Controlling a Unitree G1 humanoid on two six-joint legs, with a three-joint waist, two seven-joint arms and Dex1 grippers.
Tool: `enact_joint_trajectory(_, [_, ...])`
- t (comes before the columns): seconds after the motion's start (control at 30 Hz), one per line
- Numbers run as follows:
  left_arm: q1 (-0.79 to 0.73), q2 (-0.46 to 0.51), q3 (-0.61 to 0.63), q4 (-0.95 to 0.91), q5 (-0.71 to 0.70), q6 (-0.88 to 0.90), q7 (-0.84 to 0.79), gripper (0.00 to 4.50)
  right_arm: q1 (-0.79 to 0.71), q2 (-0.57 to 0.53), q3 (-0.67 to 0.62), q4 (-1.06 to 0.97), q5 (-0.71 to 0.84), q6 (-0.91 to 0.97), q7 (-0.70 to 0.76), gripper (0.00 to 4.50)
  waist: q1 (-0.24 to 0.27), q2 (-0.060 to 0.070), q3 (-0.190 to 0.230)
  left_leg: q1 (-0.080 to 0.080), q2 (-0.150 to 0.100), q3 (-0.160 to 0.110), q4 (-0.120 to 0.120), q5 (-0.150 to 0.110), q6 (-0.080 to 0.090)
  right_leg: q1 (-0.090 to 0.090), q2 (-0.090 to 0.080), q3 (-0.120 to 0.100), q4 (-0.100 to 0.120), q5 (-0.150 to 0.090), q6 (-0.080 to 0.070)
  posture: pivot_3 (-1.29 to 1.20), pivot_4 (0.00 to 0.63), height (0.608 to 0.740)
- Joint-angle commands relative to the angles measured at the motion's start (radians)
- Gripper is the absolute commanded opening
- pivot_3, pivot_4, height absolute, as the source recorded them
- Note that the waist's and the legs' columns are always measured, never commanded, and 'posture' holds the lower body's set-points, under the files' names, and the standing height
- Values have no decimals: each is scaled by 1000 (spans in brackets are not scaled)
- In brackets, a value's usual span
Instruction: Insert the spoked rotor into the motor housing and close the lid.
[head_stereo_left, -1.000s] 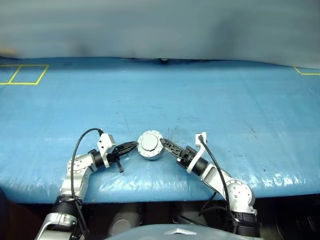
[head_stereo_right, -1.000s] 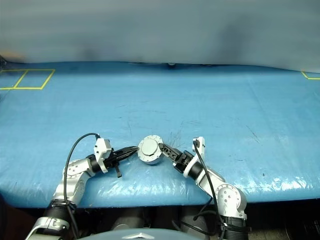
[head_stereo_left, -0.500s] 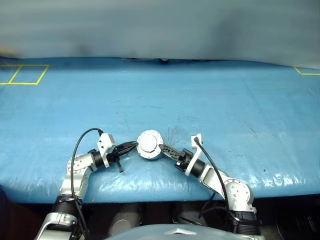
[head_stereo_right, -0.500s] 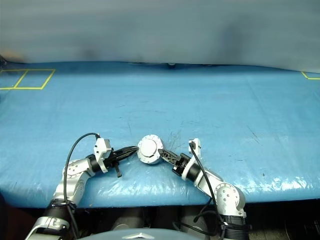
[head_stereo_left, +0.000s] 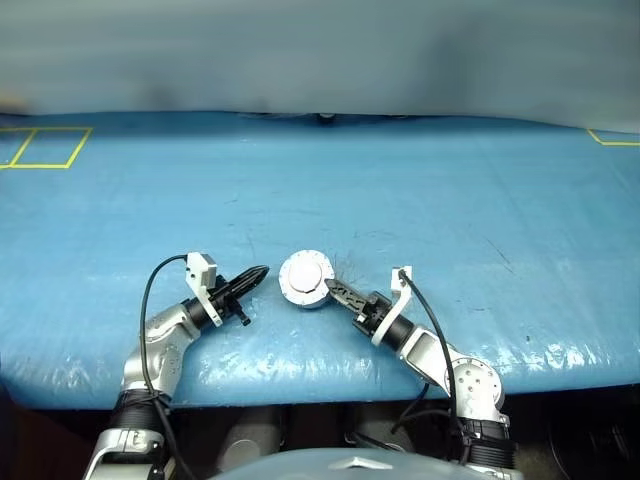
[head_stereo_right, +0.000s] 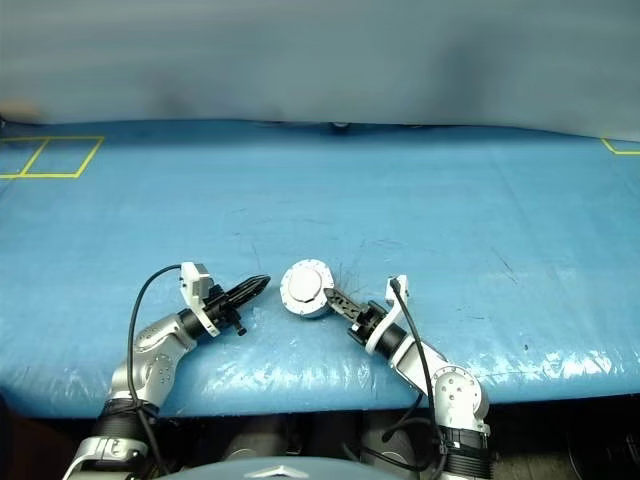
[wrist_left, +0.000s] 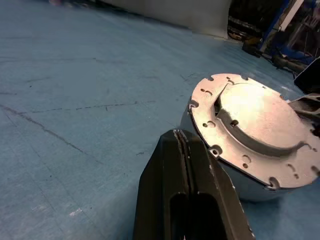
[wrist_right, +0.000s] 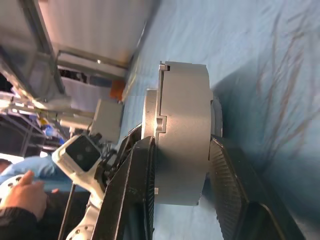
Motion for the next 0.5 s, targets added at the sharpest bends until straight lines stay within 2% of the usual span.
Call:
enact_joint_trajectory(0.03, [13,-16,29,-79,-85,101,13,0,-48,39,-72,-56,148,-30,-19,1162,-3,1,0,0,0,0,1,0,0,0,0,0,0,0,0,0,150,740])
enact_joint_trajectory(0.13, [24,-53,44,-109,-146,167,28,613,-77,57,-99,-78,214,-37,-47,1162,-13,1,1,0,0,0,1,-1,0,0,0,1,0,0,0,0,150,740])
enact_joint_trajectory(0.37, [36,-107,78,-154,-286,335,54,2910,-118,57,-90,-118,298,-54,-88,1162,-19,2,1,0,0,0,1,-1,0,1,1,1,2,0,0,0,150,740])
enact_joint_trajectory(0.5, [32,-109,88,-163,-408,507,40,4256,-136,60,-54,-116,313,-47,-99,1162,-19,2,1,0,0,1,3,-1,0,1,1,1,2,0,0,0,150,740])
